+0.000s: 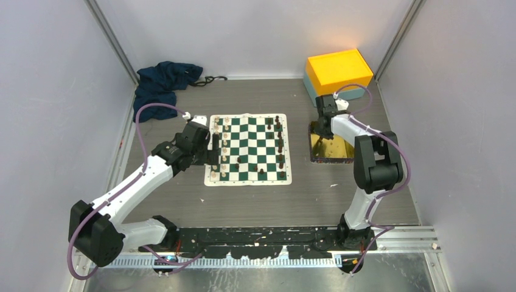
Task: Set up the chess pieces on the board
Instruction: Pick up the chess piece from the storage box.
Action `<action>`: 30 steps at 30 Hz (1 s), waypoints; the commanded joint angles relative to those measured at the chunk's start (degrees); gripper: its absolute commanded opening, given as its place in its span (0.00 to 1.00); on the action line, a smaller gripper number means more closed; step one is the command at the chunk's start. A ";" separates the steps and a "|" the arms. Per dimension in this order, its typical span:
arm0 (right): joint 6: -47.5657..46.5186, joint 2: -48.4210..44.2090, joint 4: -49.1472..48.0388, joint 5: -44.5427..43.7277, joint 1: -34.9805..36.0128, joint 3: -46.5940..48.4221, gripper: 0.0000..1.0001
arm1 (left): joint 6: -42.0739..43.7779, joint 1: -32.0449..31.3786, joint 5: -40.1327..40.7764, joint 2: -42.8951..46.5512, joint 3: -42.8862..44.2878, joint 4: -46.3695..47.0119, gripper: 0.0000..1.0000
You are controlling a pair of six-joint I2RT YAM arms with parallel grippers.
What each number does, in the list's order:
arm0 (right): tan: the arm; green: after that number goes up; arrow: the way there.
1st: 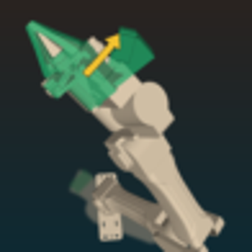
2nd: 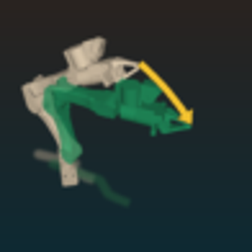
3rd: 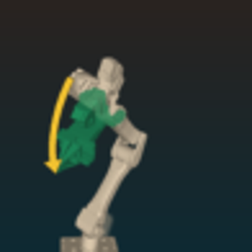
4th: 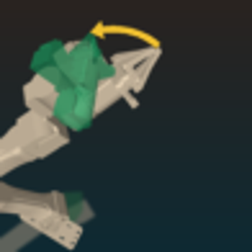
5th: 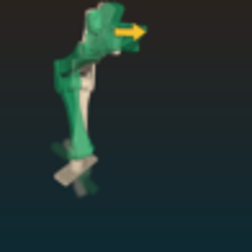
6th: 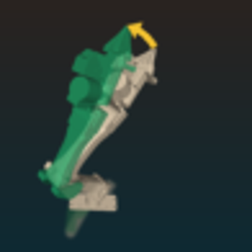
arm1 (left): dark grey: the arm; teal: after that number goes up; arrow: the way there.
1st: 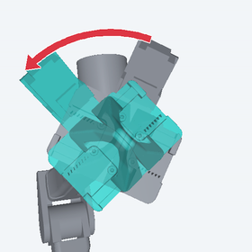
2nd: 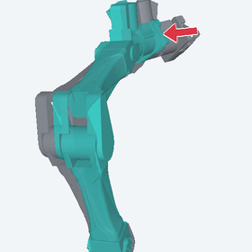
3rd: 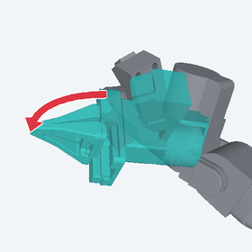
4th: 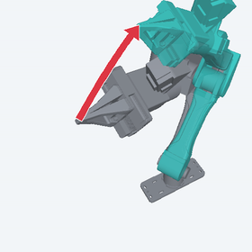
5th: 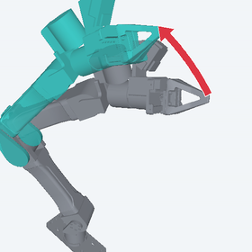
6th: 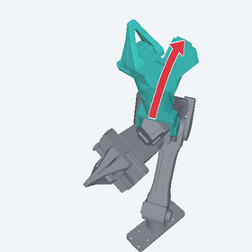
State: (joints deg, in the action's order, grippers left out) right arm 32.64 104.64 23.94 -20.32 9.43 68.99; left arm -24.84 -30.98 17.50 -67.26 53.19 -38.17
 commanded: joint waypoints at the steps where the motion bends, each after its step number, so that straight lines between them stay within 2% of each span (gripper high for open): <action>1: 5.84 -5.63 -3.38 3.82 -1.65 -2.29 0.00 | 0.50 0.40 0.09 0.53 2.02 0.88 0.96; 9: 10.72 -10.13 -6.51 7.22 -3.66 -5.87 0.00 | 0.32 0.39 -0.09 1.17 1.43 1.29 0.96; 16: 7.19 -12.78 -6.64 8.31 -2.50 -3.34 0.01 | 0.36 0.39 -0.27 1.34 1.14 1.53 0.96; 22: -0.06 -11.11 -1.22 6.43 3.54 5.58 0.00 | 0.32 0.38 -0.36 1.49 1.12 1.95 0.96; 30: -7.75 -4.25 5.47 3.43 14.34 18.37 0.00 | 0.74 0.40 0.25 3.16 0.36 1.78 0.96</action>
State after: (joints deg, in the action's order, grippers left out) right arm 30.30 97.54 25.71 -14.35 19.79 81.69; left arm -24.86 -30.98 17.37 -66.54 53.19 -38.00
